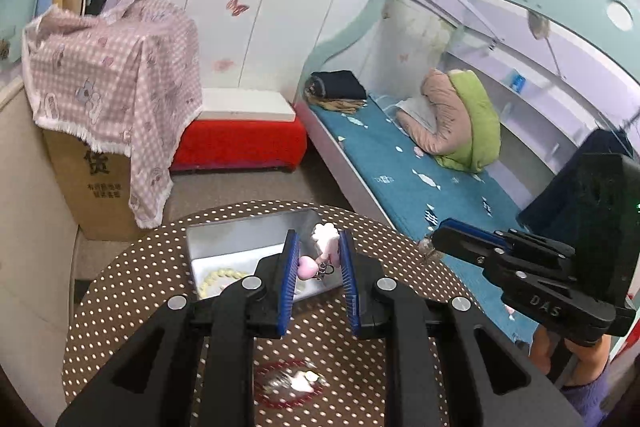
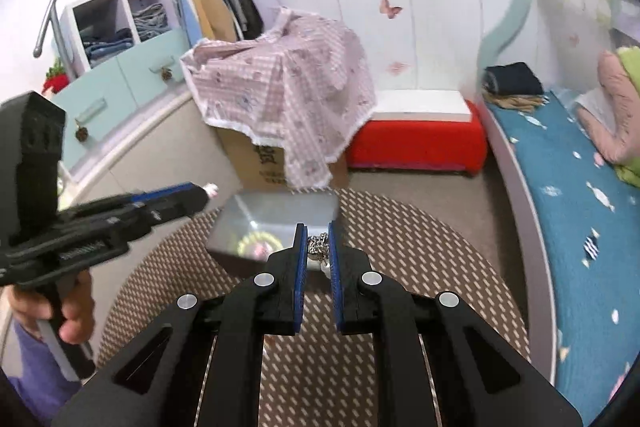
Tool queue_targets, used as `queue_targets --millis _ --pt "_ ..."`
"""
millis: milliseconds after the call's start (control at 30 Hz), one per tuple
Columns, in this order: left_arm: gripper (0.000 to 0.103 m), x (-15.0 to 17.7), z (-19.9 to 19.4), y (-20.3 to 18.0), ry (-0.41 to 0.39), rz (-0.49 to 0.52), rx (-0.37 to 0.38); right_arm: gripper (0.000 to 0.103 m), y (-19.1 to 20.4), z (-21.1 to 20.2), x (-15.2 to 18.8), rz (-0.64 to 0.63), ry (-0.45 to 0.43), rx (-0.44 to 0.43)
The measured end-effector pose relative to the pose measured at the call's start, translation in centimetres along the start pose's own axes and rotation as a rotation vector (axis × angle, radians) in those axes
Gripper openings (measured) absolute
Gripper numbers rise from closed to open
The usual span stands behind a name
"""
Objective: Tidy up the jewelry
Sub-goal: 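Carry the pink charm and pearl pieces into the grey box and release both, then withdraw both tools from the box toward the red bead bracelet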
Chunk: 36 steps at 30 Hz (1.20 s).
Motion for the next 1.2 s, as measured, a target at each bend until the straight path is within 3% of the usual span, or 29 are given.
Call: queue_targets --millis 233,633,1033,1133,1200 --pt "0.019 0.4 3.3 3.8 0.098 -0.091 -0.020 0.011 2.9 5.2 -2.0 -0.012 0.062 -0.037" --pt "0.019 3.1 8.1 6.0 0.233 -0.139 -0.020 0.011 2.7 12.3 1.3 0.029 0.194 -0.028" --pt "0.020 3.6 8.5 5.9 0.244 -0.155 -0.039 0.011 2.2 13.7 2.3 0.047 0.231 -0.029" --pt "0.030 3.6 8.2 5.8 0.236 -0.164 -0.028 0.011 2.1 13.7 2.4 0.055 0.233 -0.030" --pt "0.030 3.5 8.0 5.6 0.232 -0.158 -0.035 0.011 2.0 13.6 2.6 0.060 0.234 -0.034"
Point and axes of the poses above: each gripper's, at about its wrist camera, not at the fingertips, and z roughly the way its jaws point, y to its left, x to its underside, the point moved 4 cm from there along z, roughly the way its jaws point, and after that the axes turned 3 degrees about z, right-handed, at the moved point
